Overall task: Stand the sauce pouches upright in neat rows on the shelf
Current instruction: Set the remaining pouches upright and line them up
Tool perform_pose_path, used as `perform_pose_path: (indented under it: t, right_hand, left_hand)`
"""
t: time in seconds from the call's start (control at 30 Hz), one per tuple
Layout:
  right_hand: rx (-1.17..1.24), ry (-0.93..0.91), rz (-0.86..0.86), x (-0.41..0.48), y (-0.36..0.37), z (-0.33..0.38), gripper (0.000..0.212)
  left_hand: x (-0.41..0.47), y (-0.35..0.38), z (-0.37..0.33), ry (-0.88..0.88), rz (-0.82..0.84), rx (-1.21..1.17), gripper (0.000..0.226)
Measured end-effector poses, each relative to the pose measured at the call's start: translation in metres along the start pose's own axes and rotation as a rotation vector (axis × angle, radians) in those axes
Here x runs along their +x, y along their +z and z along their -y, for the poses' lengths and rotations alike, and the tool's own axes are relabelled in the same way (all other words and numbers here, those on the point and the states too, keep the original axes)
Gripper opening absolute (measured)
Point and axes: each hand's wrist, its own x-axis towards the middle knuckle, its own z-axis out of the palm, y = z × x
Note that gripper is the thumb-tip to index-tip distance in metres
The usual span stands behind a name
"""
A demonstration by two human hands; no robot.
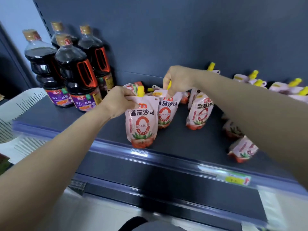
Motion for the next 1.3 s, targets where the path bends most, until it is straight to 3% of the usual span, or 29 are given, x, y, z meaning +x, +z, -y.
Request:
perform_pose_path:
  t: [0.33, 0.53, 0.73, 0.87, 1.1, 1.3]
  right_hand:
    - [-0.131, 0.045, 0.087, -0.058, -0.004, -0.024, 0.013]
    - [-0.196, 0.078, 0.121, -0.086, -0.004, -0.043, 0.026]
    - [-0.257, 0.085, 0.127, -0.104, -0.007, -0.054, 0.033]
    - [-0.203, 0.109, 0.169, -0.105, -0.010, -0.052, 0.036]
    - [-0.003, 0.105, -0.045, -0.087, -0.032, -0.038, 0.031]
    - [-0.068, 0.092, -0.090, -0.033, -0.029, -0.012, 0.026]
  left_hand:
    - [-0.026, 0.019, -0.033, -0.007, -0.125, 0.067, 0.016]
    - [-0.032, 0.034, -0.047, 0.015, -0.138, 0.079, 0.003]
    - [-0.030, 0.041, -0.055, 0.004, -0.140, 0.095, 0.009]
    - [-0.027, 0.039, -0.057, -0.003, -0.058, 0.128, 0.020]
    - [-0.018, 0.032, -0.046, -0.011, -0.078, 0.119, 0.024]
    - [0.005, 0.003, -0.012, -0.026, -0.093, 0.070, 0.015]
